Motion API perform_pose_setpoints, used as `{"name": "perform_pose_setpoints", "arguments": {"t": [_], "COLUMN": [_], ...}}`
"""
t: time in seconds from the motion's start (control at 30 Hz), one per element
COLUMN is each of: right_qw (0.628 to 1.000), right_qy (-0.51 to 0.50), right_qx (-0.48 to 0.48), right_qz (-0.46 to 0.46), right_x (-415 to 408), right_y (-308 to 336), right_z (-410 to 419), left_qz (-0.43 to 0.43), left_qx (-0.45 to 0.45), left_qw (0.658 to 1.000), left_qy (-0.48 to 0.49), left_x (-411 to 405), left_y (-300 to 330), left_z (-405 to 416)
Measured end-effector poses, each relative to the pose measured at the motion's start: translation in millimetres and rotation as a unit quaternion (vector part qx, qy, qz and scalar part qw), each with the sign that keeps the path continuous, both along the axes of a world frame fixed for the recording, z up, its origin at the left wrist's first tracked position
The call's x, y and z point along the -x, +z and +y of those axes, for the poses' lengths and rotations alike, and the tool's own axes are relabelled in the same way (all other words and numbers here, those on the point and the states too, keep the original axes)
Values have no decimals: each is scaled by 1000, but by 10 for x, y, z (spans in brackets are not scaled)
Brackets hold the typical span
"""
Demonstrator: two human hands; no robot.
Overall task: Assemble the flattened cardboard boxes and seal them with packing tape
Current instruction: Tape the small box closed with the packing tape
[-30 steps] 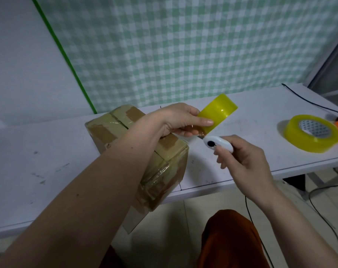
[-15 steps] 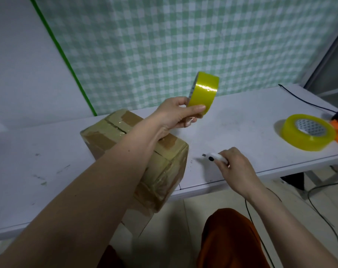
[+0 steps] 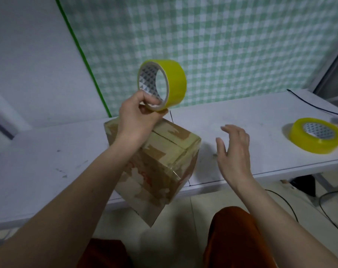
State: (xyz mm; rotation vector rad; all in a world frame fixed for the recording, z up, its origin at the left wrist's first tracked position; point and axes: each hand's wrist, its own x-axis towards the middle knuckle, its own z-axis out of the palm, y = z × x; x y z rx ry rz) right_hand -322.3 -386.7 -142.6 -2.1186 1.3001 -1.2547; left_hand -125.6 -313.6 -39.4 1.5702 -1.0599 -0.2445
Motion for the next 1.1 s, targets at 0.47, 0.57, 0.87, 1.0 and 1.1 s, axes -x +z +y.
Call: {"name": "perform_pose_setpoints", "arguments": {"t": [0.47, 0.57, 0.87, 1.0, 1.1], "right_qw": [939, 890, 873, 907, 904], "right_qy": [-10, -47, -96, -100, -105], "right_qx": [-206, -236, -263, -328, -299], "right_qz": [-277, -388, -399, -245, -285], "right_x": [-959, -1039, -1106, -918, -792], "right_y": [174, 80, -5, -177, -197], "right_z": [502, 473, 362, 368, 469], "left_qz": [232, 241, 222, 221, 212], "left_qx": [54, 55, 52, 46, 45], "left_qw": [971, 969, 973, 974, 976], "left_qy": [14, -3, -22, -17, -21], "left_x": [-248, -266, -311, -301, -297], "left_y": [-377, -384, -444, -418, -416], "left_z": [376, 379, 345, 369, 386]}}
